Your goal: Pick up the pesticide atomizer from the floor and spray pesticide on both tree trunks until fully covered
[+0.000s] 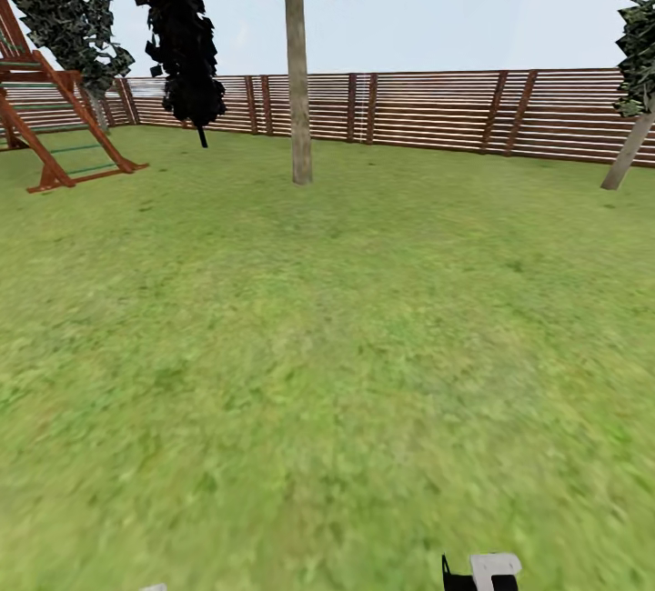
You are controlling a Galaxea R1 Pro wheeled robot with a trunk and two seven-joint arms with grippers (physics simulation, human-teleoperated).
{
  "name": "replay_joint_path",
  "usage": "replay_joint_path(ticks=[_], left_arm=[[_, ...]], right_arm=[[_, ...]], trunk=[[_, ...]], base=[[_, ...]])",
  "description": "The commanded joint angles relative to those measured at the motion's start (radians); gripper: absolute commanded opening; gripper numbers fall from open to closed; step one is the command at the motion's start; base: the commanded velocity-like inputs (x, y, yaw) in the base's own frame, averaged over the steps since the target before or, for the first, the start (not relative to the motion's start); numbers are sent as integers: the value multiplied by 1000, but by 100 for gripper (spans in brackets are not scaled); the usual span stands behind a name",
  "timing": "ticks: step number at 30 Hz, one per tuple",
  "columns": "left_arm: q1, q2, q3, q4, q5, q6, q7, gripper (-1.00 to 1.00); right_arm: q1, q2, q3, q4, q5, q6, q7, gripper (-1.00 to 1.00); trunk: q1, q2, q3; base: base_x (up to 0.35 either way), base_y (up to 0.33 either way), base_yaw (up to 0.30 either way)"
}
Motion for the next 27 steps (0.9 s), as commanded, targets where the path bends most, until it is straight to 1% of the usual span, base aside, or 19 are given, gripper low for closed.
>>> replay_joint_path(ticks=[1, 27], left_arm=[[0, 0, -8, 0, 4, -3, 3, -100], [0, 5, -8, -1, 7, -3, 5, -100]], right_arm=[[-1, 0, -6, 1, 11, -2, -5, 100], [-1, 0, -6, 1, 11, -2, -5, 100]], trunk=[[0, 0, -1], [0, 0, -1]], base=[[339, 0, 0], [339, 0, 0]])
